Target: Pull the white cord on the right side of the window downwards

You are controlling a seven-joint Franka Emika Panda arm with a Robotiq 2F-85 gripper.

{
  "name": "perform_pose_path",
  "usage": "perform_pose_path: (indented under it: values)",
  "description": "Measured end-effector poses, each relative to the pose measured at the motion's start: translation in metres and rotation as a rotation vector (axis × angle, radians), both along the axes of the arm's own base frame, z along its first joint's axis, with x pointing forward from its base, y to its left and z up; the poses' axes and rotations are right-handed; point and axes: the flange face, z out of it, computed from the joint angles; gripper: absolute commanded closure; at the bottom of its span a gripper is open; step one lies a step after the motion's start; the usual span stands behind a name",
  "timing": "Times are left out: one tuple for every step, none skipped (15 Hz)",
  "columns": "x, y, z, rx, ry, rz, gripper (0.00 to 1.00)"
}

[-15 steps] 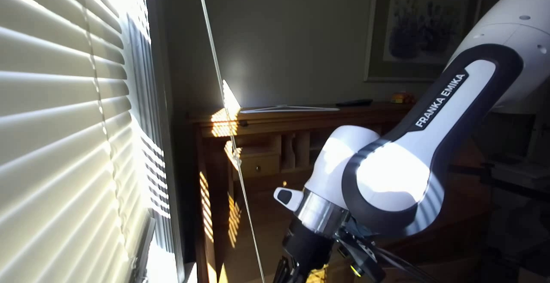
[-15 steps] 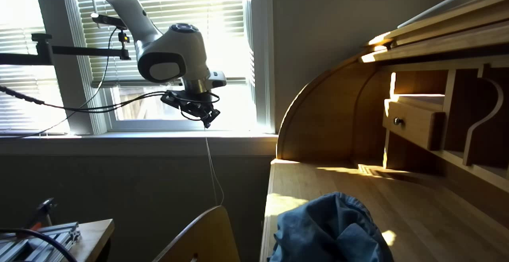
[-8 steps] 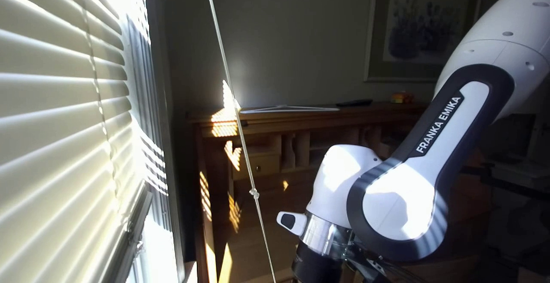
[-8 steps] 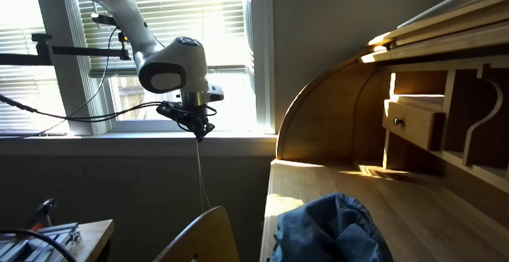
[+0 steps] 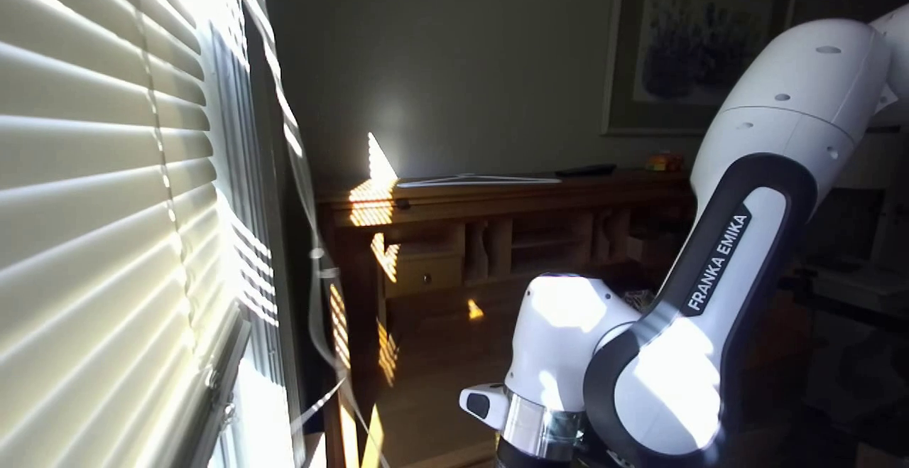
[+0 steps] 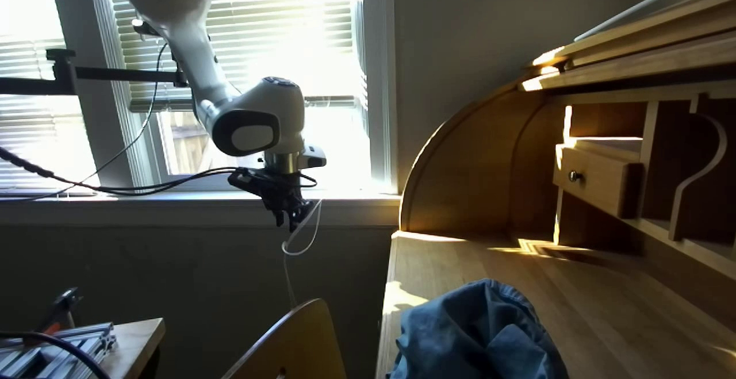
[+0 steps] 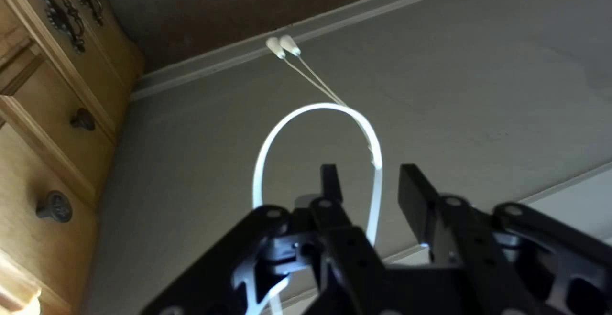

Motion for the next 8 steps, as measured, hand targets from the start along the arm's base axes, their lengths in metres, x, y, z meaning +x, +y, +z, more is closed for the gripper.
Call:
perform_pose_path:
  values:
    - [0.002,0.000,0.000,0.002,0.000,-0.003,0.23]
    - [0.005,0.001,0.004,0.010,-0.003,-0.007,0.16]
    - [0.007,0.004,0.009,0.024,-0.012,-0.015,0.10]
    - [0.011,0.007,0.018,0.041,-0.025,-0.027,0.02]
    - [0.015,0.011,0.028,0.062,-0.040,-0.043,0.01]
    - [0.019,0.015,0.041,0.085,-0.061,-0.058,0.00]
    - [0.022,0.019,0.056,0.109,-0.083,-0.071,0.00]
    - [0.025,0.023,0.071,0.128,-0.103,-0.084,0.00]
